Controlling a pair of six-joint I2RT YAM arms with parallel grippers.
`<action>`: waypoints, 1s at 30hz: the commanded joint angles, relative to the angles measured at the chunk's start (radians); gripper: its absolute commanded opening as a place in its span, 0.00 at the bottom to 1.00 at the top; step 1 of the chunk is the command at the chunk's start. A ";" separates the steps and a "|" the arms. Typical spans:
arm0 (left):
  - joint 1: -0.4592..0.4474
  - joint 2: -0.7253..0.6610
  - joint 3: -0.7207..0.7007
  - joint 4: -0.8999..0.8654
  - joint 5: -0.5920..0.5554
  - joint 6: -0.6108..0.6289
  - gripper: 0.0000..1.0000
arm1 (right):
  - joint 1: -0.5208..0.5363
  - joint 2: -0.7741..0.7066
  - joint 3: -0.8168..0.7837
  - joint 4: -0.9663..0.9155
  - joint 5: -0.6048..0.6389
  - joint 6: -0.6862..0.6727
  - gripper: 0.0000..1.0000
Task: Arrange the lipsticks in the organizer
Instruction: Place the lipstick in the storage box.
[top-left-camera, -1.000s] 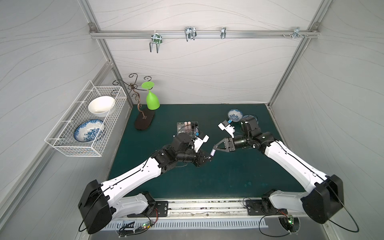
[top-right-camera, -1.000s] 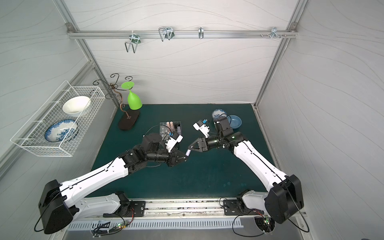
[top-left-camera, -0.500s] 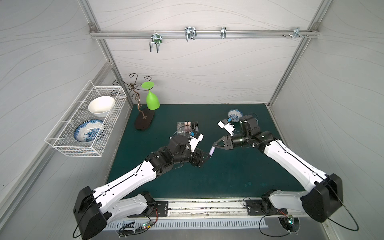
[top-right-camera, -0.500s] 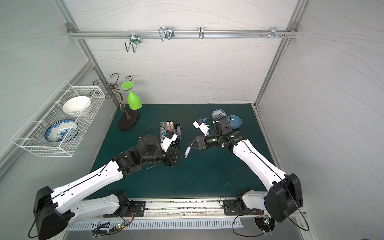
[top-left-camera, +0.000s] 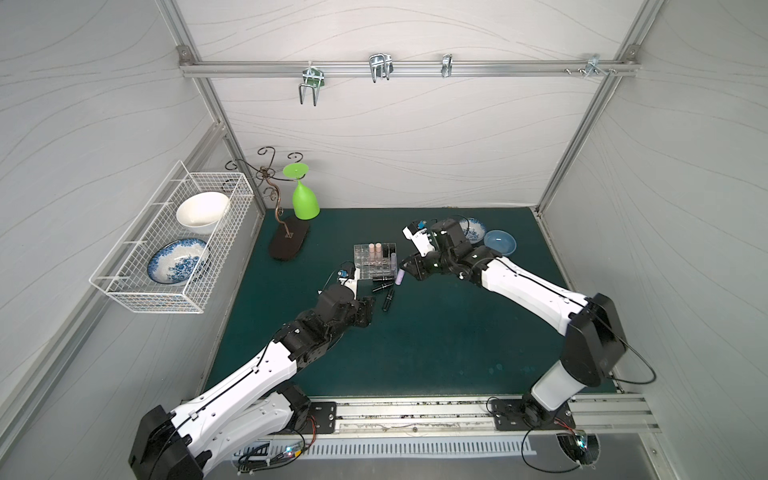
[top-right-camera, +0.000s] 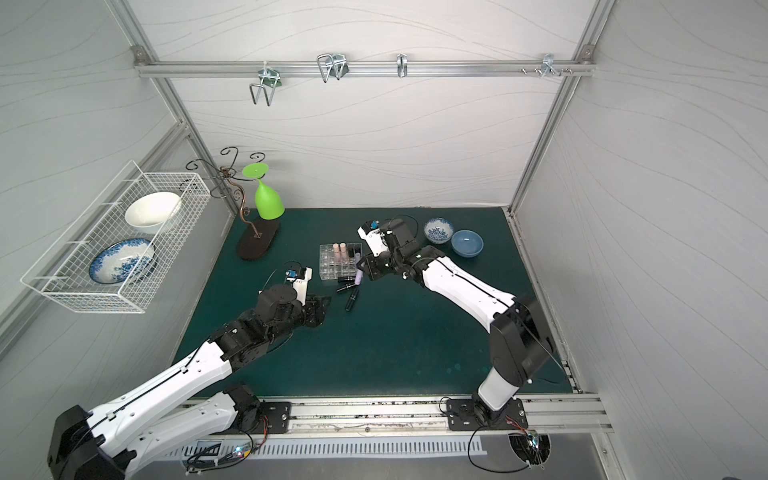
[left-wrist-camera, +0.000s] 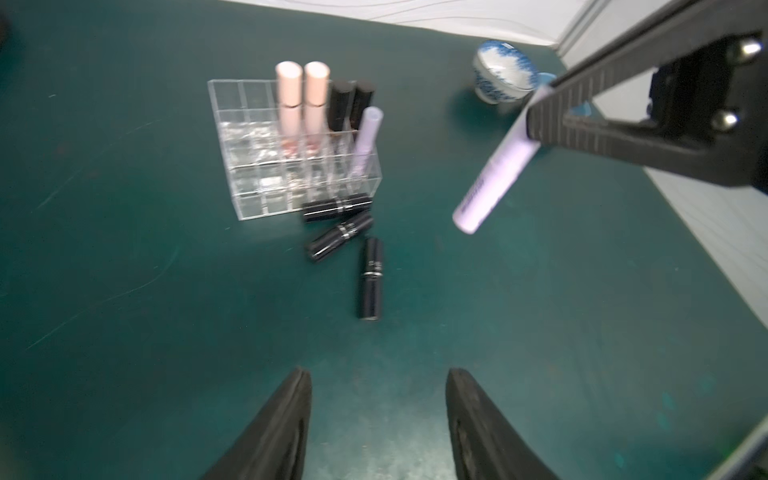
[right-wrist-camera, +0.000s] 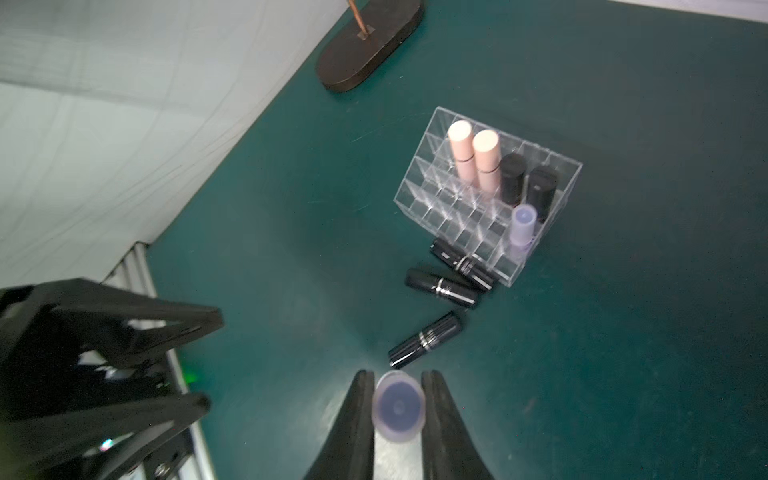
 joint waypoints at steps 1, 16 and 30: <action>0.015 0.005 -0.001 0.085 -0.027 -0.013 0.56 | 0.014 0.073 0.068 0.102 0.129 -0.057 0.16; 0.125 0.059 -0.034 0.139 0.072 -0.014 0.51 | 0.094 0.360 0.300 0.145 0.326 -0.189 0.16; 0.132 0.088 -0.034 0.157 0.092 -0.014 0.50 | 0.084 0.410 0.304 0.164 0.382 -0.203 0.16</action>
